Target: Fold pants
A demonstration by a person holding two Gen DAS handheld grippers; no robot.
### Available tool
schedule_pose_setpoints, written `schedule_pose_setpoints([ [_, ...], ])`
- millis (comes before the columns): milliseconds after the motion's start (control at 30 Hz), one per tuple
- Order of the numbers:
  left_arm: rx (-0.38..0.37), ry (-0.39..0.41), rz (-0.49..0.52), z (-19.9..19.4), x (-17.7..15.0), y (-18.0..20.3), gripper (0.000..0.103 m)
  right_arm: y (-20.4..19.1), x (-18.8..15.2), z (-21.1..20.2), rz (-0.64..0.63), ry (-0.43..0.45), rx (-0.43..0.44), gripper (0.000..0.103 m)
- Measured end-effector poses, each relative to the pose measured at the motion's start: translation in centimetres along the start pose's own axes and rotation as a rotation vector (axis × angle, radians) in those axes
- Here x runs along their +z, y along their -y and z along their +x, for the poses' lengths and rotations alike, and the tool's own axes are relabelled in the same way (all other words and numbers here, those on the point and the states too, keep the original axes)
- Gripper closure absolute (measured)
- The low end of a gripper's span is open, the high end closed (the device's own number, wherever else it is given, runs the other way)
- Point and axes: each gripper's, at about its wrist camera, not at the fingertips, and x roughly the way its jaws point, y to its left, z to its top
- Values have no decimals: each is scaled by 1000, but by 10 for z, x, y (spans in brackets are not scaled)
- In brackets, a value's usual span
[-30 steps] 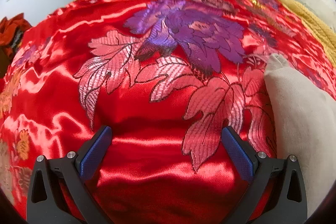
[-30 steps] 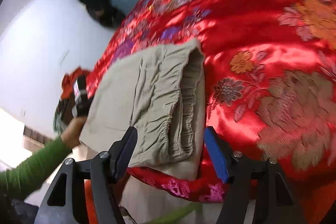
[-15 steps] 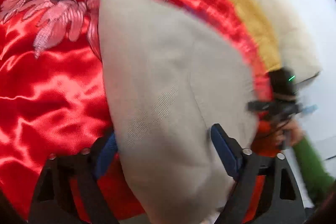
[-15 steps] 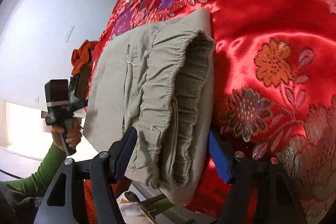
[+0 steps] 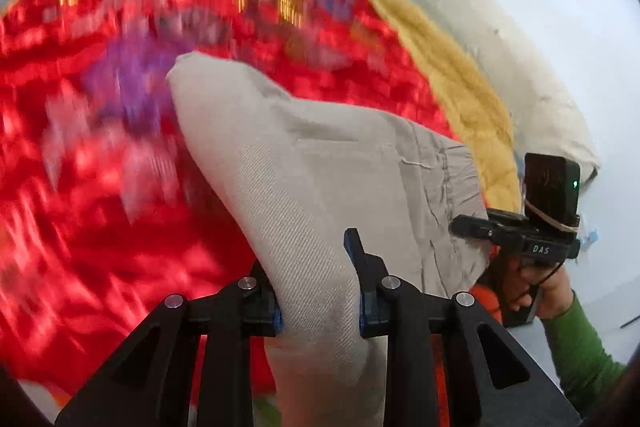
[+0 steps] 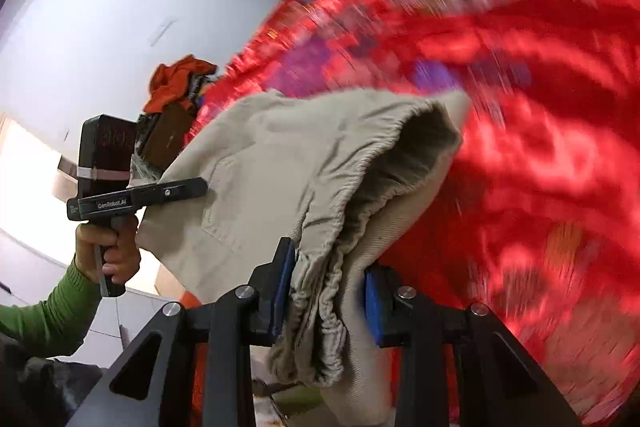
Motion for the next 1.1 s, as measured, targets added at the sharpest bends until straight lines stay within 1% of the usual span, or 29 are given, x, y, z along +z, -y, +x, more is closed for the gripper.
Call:
schedule_pose_setpoints([
  [67, 21, 69, 17, -7, 25, -7, 77, -2, 28, -6, -29, 54, -2, 71],
  [100, 51, 97, 46, -4, 36, -7, 71, 0, 45, -7, -23, 84, 3, 71],
  [133, 122, 127, 101, 2, 45, -8, 66, 4, 60, -6, -14, 113, 7, 71],
  [167, 197, 142, 134, 11, 49, -11, 50, 8, 76, 0, -6, 131, 6, 69],
  [200, 292, 149, 149, 22, 49, -17, 43, 17, 83, 4, 8, 132, -11, 66],
  [233, 382, 141, 156, 31, 43, -24, 41, 32, 90, 13, 47, 118, -68, 57],
  [267, 430, 121, 162, 36, 36, -28, 42, 44, 87, 12, 74, 106, -133, 45],
  [300, 454, 107, 174, 36, 24, -30, 42, 53, 82, 9, 91, 100, -218, 40],
  [333, 465, 122, 194, 31, 7, -28, 39, 61, 71, 1, 90, 103, -318, 34],
  [367, 486, 147, 220, 25, -10, -23, 32, 63, 61, -7, 83, 111, -363, 26],
  [400, 510, 167, 238, 21, -22, -17, 22, 64, 49, -16, 72, 124, -400, 21],
  [433, 539, 197, 250, 15, -37, -8, 19, 62, 35, -28, 57, 138, -444, 12],
  [467, 558, 226, 249, 9, -51, 1, 13, 56, 21, -37, 38, 150, -496, 7],
  [500, 570, 247, 241, 5, -58, 9, 9, 48, 8, -45, 16, 162, -541, 7],
  [533, 585, 270, 225, 0, -64, 20, 3, 41, -1, -53, -8, 178, -573, 7],
  [567, 588, 286, 210, -6, -73, 29, 2, 27, -15, -60, -39, 204, -602, 6],
  [600, 571, 289, 202, -10, -79, 36, 2, 15, -28, -66, -60, 230, -626, 6],
  [633, 548, 280, 196, -10, -75, 42, 2, 6, -38, -71, -72, 250, -642, 4],
  [700, 476, 250, 187, -15, -79, 52, 2, -19, -60, -82, -86, 303, -661, 2],
  [733, 468, 252, 189, -19, -83, 57, 2, -33, -70, -86, -79, 334, -662, 2],
  [767, 480, 263, 197, -24, -85, 63, 2, -47, -77, -88, -57, 365, -660, 2],
  [800, 510, 280, 215, -30, -87, 70, 3, -55, -85, -90, -15, 387, -653, 2],
  [867, 549, 305, 247, -38, -89, 82, 3, -61, -98, -95, 41, 405, -629, 0],
  [967, 621, 381, 268, -58, -92, 98, 3, -67, -106, -97, 70, 413, -576, 0],
  [1000, 642, 401, 270, -63, -92, 102, 2, -72, -107, -100, 75, 431, -578, 0],
  [1033, 654, 408, 272, -67, -93, 105, 2, -82, -109, -107, 61, 469, -590, 0],
  [1067, 665, 404, 270, -68, -91, 107, 2, -91, -110, -111, 38, 501, -607, 0],
  [1100, 671, 389, 261, -68, -88, 109, 2, -103, -108, -115, 2, 520, -645, 0],
])
